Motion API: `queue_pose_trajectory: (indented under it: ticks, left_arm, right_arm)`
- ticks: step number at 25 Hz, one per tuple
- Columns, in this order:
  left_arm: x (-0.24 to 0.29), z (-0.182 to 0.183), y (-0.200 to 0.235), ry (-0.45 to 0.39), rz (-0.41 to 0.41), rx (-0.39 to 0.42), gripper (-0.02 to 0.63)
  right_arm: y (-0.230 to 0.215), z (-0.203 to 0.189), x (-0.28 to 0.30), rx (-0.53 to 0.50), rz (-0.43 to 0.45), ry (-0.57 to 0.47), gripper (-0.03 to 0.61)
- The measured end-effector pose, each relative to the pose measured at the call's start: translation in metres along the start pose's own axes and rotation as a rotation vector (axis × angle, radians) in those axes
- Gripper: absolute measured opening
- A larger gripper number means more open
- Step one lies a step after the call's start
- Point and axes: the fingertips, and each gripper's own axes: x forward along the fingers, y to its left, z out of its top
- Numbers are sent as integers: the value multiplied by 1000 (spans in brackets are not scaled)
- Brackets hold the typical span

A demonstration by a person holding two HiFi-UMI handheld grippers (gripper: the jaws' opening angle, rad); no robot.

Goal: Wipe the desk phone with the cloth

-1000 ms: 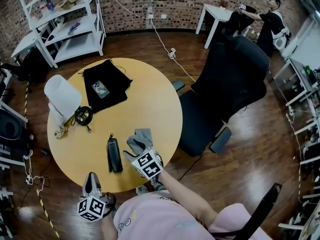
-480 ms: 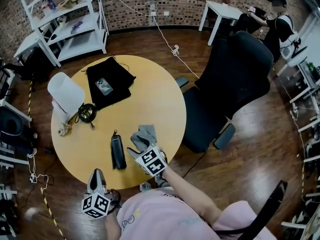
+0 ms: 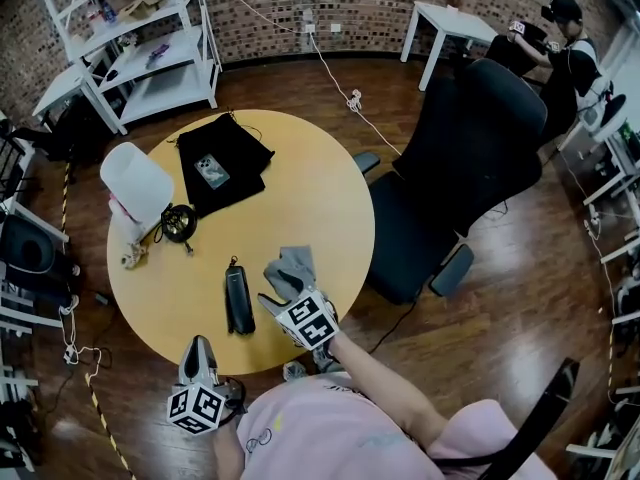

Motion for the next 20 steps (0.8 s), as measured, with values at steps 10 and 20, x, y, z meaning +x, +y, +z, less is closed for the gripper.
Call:
queue_pose_trajectory:
  ticks: [10, 20]
  left_arm:
    - [-8, -3, -3, 1, 7, 2, 3]
    - [-13, -7, -3, 7, 6, 4, 3]
  right_arm:
    - [8, 2, -7, -49, 19, -23, 278]
    - [14, 1, -9, -51, 31, -24, 278]
